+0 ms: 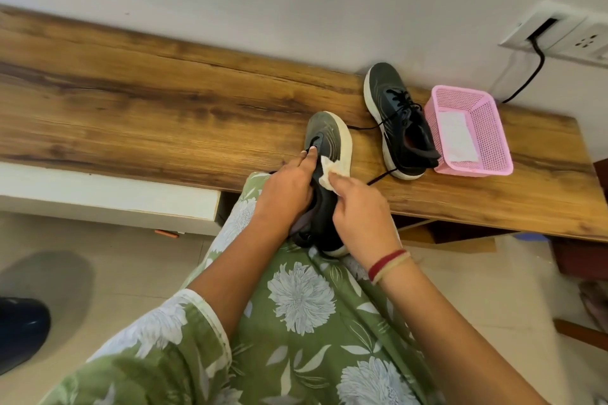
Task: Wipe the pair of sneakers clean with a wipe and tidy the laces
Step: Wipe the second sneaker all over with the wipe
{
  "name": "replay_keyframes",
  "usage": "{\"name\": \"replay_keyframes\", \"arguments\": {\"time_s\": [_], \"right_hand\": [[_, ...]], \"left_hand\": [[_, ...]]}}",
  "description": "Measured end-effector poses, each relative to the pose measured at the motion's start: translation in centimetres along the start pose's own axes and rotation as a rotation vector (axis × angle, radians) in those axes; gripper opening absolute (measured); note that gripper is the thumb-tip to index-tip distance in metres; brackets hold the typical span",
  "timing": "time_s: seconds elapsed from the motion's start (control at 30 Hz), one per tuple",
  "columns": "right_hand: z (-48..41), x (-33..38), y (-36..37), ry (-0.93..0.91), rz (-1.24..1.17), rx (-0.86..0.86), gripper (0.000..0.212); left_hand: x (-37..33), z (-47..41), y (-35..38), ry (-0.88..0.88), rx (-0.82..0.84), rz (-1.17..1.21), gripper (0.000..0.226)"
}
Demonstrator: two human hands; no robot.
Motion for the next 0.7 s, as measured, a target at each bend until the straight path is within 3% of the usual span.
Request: {"name": "replay_keyframes", "arguments": {"time_s": [0.1,0.17,0.27,0.33,0.5,0.63,0.7], "right_hand": [[2.3,-1.5,-1.2,-0.008,-0.091,-0.025,0.043],[1.7,-3.7,-1.7,0.125,-0.279,0.044,0.035],[-1.4,-5.3,-2.8,0.239,-0.408,-0.053,0.033],[-1.8,-3.9,-2.3,0.200,-0.386,-0.053,0.036],[3.7,-0.6,0.1,-0.084,-0.071,-0.078,0.044],[5.0,-1.8,-1.4,-0.083,-0.231,-0.009,0.034],[3.4,-2.1,-3.1,-0.061,-0.312,-0.055,0.031]], "left_hand": [[-0.3,-0.1,0.2,0.015,0.013,-0.023,0.063],[-0.4,-0.3,0.2,0.018,0.015,-0.018,0.063],[-0.3,-0.5,0.2,0.033,0.010,-0.015,0.063],[-0.4,-0.4,0.1,0.055,-0.001,-0.042,0.062],[-1.2,0.4,-1.5,0.113,-0.134,-0.369,0.055],[-1.1,0.1,-1.1,0.123,-0.116,-0.288,0.054],[-1.0,-0.1,-1.2,0.123,-0.142,-0.210,0.054]]}}
Point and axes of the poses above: each hand's wrist, its own z-axis away from the middle knuckle, its own y-axis out of the palm, x = y × z, the point moved 9 cm from there along -z, towards the middle knuckle, and after that the axes turned 11 degrees about y, right-handed, at the moved point
